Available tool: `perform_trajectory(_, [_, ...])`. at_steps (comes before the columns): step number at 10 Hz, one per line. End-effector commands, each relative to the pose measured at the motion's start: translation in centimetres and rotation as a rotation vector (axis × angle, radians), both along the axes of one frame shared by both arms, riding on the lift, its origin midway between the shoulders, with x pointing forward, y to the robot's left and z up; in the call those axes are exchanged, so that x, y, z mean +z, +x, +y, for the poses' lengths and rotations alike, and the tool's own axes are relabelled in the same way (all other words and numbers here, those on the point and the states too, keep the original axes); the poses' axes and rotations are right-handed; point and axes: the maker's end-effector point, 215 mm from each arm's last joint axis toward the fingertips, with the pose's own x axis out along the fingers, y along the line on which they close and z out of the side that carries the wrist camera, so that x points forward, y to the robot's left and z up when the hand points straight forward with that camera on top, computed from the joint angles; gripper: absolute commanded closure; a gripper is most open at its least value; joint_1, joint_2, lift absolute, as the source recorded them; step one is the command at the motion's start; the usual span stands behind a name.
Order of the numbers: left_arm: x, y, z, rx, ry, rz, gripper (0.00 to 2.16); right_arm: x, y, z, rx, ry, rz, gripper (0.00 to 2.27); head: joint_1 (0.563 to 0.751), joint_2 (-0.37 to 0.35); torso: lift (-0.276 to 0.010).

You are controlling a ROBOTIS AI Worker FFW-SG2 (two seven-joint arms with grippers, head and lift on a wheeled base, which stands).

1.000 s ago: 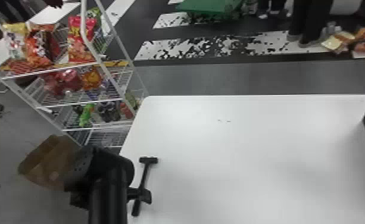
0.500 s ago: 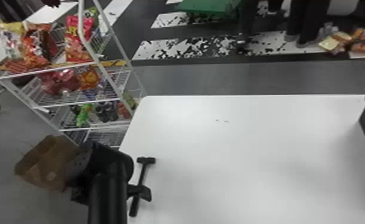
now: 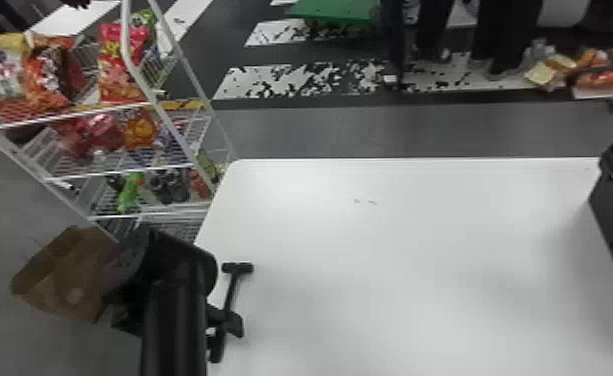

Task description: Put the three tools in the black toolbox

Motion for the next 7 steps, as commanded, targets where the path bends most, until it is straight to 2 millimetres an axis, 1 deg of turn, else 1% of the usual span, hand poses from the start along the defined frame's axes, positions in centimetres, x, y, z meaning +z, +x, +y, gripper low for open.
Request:
perform_trajectory(1, [0.01, 0.16, -0.09, 0.000, -0.003, 0.000, 0.52, 0.12, 0.03, -0.17, -0.004, 0.001, -0.004, 0.04, 0.695, 0.302, -0.055])
perform_trajectory(2, [0.04, 0.37, -0.02, 0.002, -0.008, 0.002, 0.52, 0.22, -0.02, -0.33, -0.010, 0.007, -0.007, 0.04, 0.695, 0.297, -0.055])
perform_trajectory(3, [-0.10, 0.41, -0.17, 0.000, -0.012, 0.008, 0.79, 0.28, -0.05, -0.53, -0.014, 0.008, -0.009, 0.04, 0.695, 0.293, -0.055])
perform_trajectory(4, [-0.18, 0.31, -0.13, 0.000, -0.007, 0.012, 1.25, 0.30, -0.04, -0.53, -0.014, 0.009, -0.009, 0.04, 0.695, 0.290, -0.055])
perform_trajectory(5, [-0.22, 0.22, -0.13, -0.002, -0.005, 0.015, 1.46, 0.42, -0.05, -0.75, -0.019, 0.016, -0.011, 0.05, 0.695, 0.290, -0.055])
perform_trajectory(6, [-0.21, 0.23, -0.11, -0.003, -0.001, 0.016, 1.72, 0.41, -0.05, -0.73, -0.021, 0.019, -0.011, 0.05, 0.695, 0.289, -0.055])
perform_trajectory(7, [-0.08, 0.25, 0.20, 0.003, 0.007, 0.013, 1.72, 0.42, -0.08, -0.80, -0.024, 0.018, -0.011, 0.05, 0.695, 0.287, -0.055])
